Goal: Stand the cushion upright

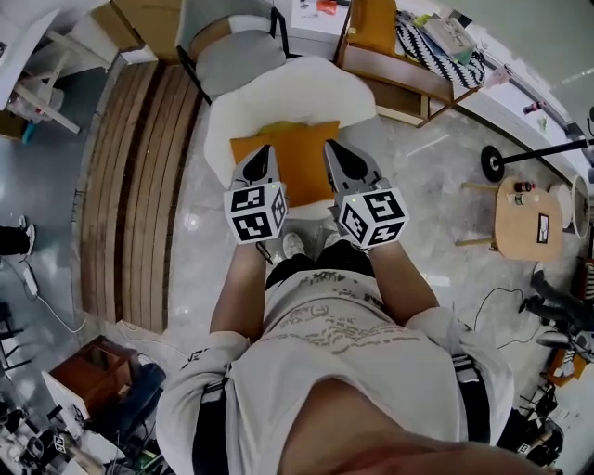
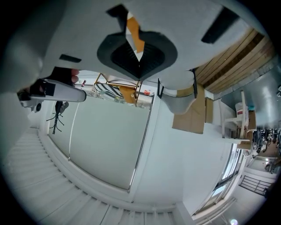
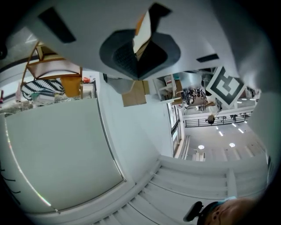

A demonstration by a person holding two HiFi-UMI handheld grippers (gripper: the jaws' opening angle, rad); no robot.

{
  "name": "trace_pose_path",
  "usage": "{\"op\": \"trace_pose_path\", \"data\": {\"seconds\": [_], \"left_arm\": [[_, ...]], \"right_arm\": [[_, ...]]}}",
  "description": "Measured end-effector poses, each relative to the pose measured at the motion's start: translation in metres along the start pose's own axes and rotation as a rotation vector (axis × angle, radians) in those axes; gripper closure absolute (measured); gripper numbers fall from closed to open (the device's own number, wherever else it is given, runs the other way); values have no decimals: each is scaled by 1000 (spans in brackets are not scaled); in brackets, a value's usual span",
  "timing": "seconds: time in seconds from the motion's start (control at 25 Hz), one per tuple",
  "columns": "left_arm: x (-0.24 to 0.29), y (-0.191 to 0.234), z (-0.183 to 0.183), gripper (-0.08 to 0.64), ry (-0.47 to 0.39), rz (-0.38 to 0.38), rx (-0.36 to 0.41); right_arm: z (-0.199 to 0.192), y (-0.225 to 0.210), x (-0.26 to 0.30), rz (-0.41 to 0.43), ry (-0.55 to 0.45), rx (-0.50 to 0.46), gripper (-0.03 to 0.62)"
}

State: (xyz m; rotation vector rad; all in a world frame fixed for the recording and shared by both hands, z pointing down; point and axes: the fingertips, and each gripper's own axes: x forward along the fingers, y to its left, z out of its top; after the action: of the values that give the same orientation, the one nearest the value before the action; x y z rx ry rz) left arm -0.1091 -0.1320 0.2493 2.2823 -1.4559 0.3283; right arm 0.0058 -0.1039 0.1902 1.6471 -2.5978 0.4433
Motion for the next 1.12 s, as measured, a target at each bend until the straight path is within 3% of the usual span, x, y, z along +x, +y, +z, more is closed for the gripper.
{"op": "trace_pose_path", "data": {"seconds": [0.32, 0.48, 0.88, 1.12], "left_arm": [[25, -10, -6, 540, 34, 55, -1], [42, -13, -19, 540, 71, 97, -8], [79, -14, -96, 540, 238, 179, -86], [101, -8, -159, 540, 349, 198, -183]], "right_arm": [[-10, -39, 12, 21, 18, 1, 566], [-33, -73, 17, 16, 70, 8, 566], [-102, -143, 30, -7, 205, 68, 566], [-160, -178, 40, -33, 313, 103, 565]]}}
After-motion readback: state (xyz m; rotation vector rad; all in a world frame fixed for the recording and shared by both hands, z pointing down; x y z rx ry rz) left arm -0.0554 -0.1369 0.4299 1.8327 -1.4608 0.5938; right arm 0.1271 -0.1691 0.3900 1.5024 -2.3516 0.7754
